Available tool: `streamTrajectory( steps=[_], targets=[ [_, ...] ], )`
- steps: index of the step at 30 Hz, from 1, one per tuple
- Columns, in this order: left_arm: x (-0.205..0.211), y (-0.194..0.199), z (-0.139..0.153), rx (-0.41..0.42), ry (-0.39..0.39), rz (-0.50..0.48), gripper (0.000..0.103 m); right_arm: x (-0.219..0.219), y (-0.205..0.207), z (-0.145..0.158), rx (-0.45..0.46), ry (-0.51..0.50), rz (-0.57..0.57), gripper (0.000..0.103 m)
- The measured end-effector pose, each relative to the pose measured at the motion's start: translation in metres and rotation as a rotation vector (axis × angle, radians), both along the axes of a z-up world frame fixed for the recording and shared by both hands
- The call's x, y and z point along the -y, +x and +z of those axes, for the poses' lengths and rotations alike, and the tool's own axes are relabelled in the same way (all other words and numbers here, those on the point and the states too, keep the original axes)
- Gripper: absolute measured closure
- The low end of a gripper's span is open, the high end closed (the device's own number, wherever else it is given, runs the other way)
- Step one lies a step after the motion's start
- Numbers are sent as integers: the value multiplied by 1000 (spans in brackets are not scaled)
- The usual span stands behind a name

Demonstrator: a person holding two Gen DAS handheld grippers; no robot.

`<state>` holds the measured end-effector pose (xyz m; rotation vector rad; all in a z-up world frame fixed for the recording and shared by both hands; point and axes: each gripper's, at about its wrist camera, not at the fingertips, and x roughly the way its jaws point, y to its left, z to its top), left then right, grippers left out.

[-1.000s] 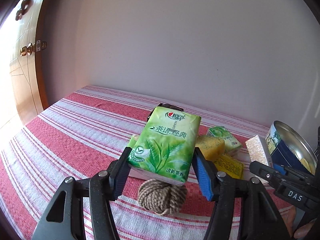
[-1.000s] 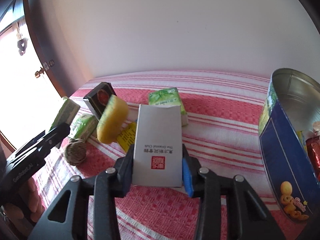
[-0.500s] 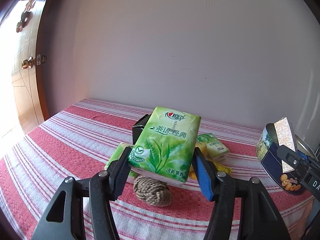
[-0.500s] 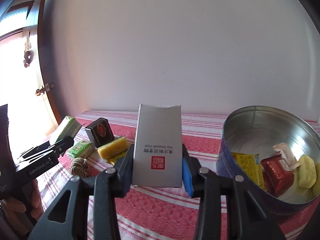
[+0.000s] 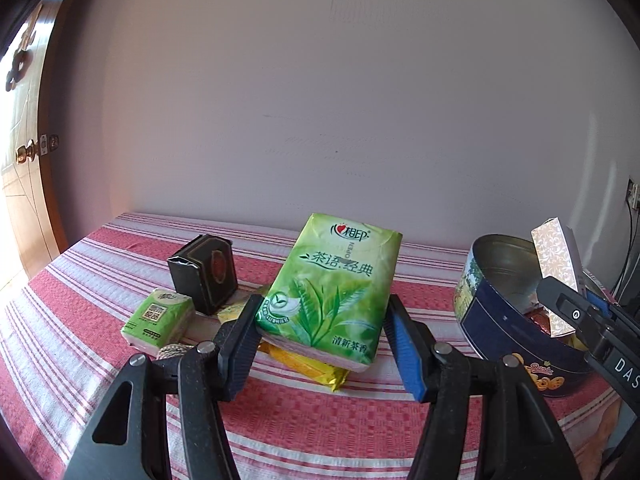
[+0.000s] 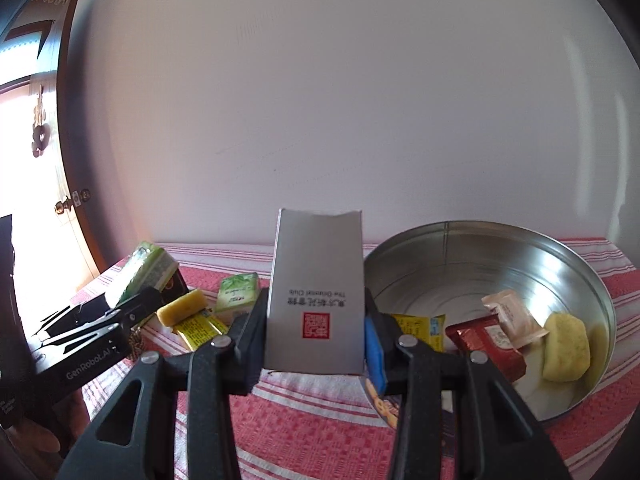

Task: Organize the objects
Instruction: 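Carry both items over the tin and open both tools to drop them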

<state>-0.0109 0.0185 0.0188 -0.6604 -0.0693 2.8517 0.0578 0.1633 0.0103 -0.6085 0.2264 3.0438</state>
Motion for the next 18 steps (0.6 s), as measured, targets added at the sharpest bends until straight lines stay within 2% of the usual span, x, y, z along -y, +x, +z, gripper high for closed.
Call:
streamTrajectory(
  steps=[18],
  targets=[
    [-58,5,-1,-5,-13,-81,41,-46,25,7,-46,38,-97,62]
  ],
)
